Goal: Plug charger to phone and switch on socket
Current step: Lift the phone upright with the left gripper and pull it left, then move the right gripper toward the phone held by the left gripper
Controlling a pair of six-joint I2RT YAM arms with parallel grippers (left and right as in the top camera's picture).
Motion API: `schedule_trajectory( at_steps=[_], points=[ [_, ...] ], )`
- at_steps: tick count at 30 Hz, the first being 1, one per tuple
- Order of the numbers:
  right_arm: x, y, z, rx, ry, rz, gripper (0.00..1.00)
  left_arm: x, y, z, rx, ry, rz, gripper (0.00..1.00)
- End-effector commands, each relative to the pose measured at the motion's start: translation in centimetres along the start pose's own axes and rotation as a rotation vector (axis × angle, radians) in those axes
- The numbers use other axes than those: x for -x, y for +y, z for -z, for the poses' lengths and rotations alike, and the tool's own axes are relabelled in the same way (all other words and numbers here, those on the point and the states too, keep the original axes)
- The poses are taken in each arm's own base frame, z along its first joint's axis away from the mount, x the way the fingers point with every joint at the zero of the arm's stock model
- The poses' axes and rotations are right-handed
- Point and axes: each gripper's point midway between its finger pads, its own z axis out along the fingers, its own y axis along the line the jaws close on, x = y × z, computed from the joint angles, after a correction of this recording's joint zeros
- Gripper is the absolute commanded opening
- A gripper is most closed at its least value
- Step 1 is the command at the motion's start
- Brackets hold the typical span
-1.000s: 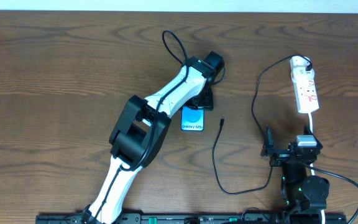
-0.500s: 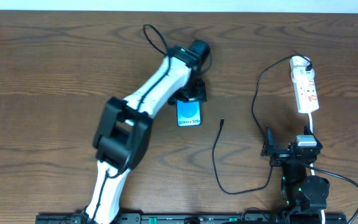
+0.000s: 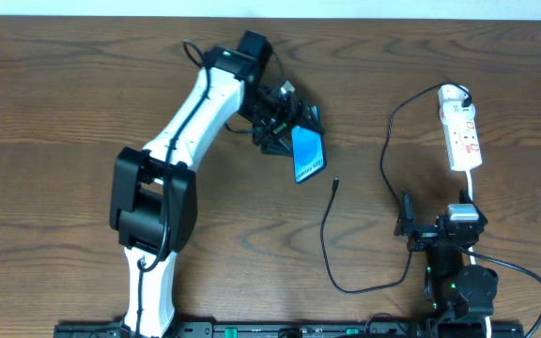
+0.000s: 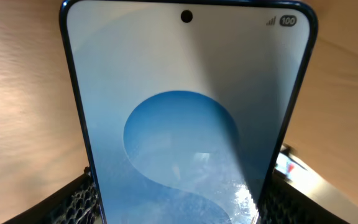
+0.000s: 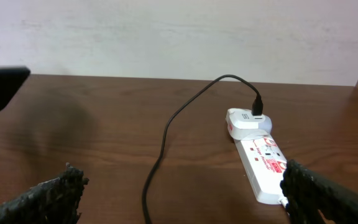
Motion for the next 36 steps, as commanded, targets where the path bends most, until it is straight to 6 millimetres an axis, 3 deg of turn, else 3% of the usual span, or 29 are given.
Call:
schedule_trajectory(
  at_steps=[1,5,9,13,19,24,27,31,34,36],
  points=[
    [0.0,0.0,0.0,-0.007,-0.005,-0.008,0.99,-2.3,-4.6,2.8,-0.291,0.134,-0.021,0.72],
    [1.3,0.3,0.0,0.01,-0.058,-0.022,0.99,-3.0,-6.4,5.1,-0.45,0.201,-0.01,0.72],
    [4.5,3.9,0.9,0.242,-0.171,-0.157,0.99,-3.0,-6.9,6.7,-0.524,0.221,-0.001,0.72],
    [4.3,5.3,1.2,0.326,-0.157,-0.158,0.99,-2.2,-6.4,7.8,-0.529,0.214,0.088,0.72],
    [5.8,8.7,3.1,0.558,-0.181,-0.244,0.99,-0.8,-5.4,9.9,-0.548,0.188,0.189,0.71],
    [6.2,8.9,3.4,0.579,-0.173,-0.274,0.99,-0.2,-4.9,10.8,-0.558,0.177,0.236,0.71],
    [5.2,8.3,2.8,0.521,-0.066,-0.28,0.99,-0.1,-4.8,11.1,-0.56,0.177,0.259,0.71],
    [3.4,5.4,1.5,0.307,0.149,-0.247,0.99,-0.1,-4.8,11.1,-0.559,0.182,0.276,0.71],
    [3.5,4.5,0.7,0.247,0.257,-0.22,0.99,-0.1,-4.8,11.1,-0.557,0.187,0.294,0.71],
    [4.3,5.1,0.0,0.278,0.281,-0.228,0.99,-0.1,-4.8,11.1,-0.557,0.187,0.293,0.71]
  ],
)
